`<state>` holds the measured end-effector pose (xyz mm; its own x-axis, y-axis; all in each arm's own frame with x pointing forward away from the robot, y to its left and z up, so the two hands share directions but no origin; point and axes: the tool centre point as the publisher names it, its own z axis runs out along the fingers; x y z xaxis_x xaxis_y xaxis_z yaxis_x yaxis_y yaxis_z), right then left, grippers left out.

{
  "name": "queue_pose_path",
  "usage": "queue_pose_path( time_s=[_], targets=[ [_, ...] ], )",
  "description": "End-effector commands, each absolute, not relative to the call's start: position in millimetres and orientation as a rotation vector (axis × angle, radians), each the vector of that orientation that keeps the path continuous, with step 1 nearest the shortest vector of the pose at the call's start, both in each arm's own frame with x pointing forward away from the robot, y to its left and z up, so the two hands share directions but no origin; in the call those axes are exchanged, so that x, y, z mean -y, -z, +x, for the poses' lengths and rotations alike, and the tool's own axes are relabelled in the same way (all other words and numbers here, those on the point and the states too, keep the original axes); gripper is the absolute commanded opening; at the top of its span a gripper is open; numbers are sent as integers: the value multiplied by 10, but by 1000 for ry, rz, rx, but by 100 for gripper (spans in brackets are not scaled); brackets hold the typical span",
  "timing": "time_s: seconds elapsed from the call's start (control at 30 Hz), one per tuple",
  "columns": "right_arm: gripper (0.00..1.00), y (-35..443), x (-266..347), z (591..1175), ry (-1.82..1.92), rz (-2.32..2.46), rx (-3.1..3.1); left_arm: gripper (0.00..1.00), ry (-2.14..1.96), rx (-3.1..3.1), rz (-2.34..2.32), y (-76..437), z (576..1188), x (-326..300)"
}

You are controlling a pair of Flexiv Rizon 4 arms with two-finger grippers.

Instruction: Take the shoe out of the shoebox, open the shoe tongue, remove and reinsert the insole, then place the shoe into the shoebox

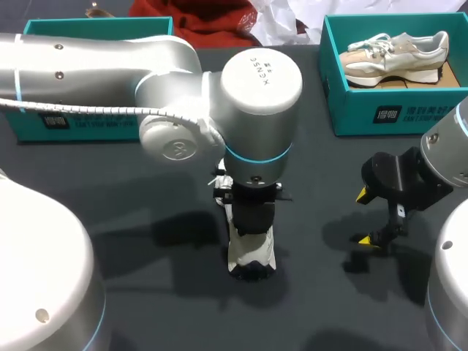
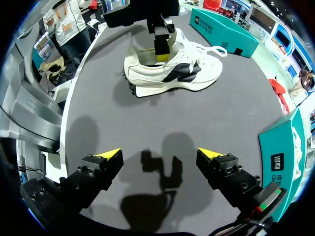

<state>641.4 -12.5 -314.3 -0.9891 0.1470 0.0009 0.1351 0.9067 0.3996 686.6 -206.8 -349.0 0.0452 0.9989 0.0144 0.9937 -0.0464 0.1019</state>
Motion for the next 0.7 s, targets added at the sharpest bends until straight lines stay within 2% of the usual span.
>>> queue_pose_path(
  time_s=[0.03, 0.07, 0.2, 0.23, 0.37, 0.43, 0.7],
  targets=[
    [100, 3143, 124, 6394, -631, 226, -3036, 26, -172, -2159, 2209, 3539, 6845, 2132],
    [100, 3143, 124, 6394, -631, 226, -3036, 34, -168, -2163, 2207, 3546, 6850, 2127],
    [100, 3143, 124, 6394, -631, 226, -3036, 53, -153, -2200, 2185, 3538, 6875, 2062],
    [100, 3143, 124, 6394, -631, 226, -3036, 67, -152, -2208, 2177, 3533, 6882, 2045],
    [100, 3143, 124, 6394, -631, 226, -3036, 96, -151, -2229, 2162, 3531, 6910, 2004],
    [100, 3143, 124, 6394, -631, 226, -3036, 100, -142, -2242, 2157, 3528, 6926, 1991],
    [100, 3143, 124, 6394, -631, 226, -3036, 100, -110, -2253, 2160, 3504, 6918, 2006]
  ],
)
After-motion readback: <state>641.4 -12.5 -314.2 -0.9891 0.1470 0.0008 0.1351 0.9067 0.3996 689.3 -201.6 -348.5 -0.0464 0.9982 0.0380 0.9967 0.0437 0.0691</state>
